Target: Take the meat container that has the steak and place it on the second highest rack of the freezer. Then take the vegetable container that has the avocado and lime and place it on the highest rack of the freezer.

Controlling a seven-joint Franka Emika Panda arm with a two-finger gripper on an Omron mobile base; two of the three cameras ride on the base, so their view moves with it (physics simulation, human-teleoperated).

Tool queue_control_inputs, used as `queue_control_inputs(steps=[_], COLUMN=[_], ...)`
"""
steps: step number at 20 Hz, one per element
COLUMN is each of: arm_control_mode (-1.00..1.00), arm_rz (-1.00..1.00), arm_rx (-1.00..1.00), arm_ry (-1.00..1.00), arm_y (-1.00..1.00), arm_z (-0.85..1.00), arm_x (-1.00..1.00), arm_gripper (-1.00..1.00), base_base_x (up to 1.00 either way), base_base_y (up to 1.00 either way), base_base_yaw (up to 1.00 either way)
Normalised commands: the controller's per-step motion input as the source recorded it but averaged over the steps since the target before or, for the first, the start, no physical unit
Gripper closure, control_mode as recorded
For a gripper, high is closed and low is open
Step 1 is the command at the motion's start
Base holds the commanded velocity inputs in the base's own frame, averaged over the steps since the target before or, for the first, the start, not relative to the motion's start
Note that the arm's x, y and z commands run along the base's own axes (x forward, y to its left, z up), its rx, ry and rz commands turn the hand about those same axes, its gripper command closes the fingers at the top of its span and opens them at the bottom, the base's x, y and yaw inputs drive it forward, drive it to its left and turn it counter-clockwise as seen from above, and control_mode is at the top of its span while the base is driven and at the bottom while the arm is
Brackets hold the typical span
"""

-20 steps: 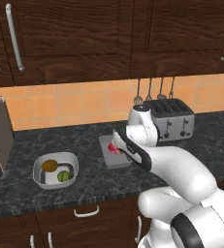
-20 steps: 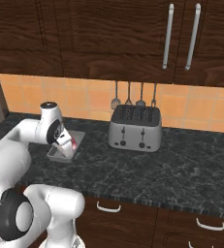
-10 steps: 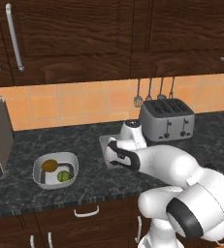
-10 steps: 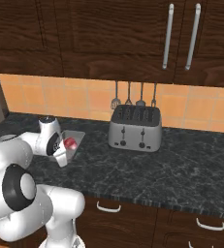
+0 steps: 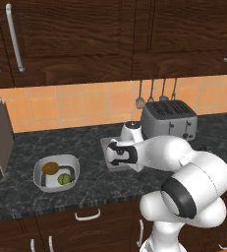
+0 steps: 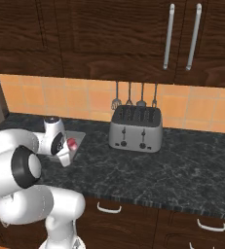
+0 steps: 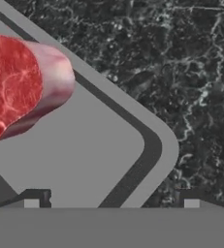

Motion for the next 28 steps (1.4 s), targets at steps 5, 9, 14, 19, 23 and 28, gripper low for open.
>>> queue_control_inputs(steps=[5, 9, 14, 19, 23, 28], arm_control_mode=[-1.0, -1.0, -1.0, -1.0, -1.0, -1.0], arm_rz=[0.0, 0.0, 0.0, -0.03, -0.09, -0.08], arm_rx=[0.0, 0.0, 0.0, 0.0, 0.0, 0.0], arm_ry=[0.02, 0.0, 0.0, 0.0, 0.0, 0.0], arm_y=[0.0, 0.0, 0.0, -0.03, -0.1, -0.41], arm_z=[-0.44, -0.32, 0.0, 0.21, 0.89, 0.92], arm_x=[0.08, 0.0, 0.0, -0.13, -0.46, -0.48], arm_gripper=[-1.0, 1.0, 1.0, 1.0, 1.0, 1.0], base_base_x=[0.0, 0.0, 0.0, 0.0, 0.0, 0.0], base_base_y=[0.0, 0.0, 0.0, 0.0, 0.0, 0.0], base_base_yaw=[0.0, 0.0, 0.0, 0.0, 0.0, 0.0])
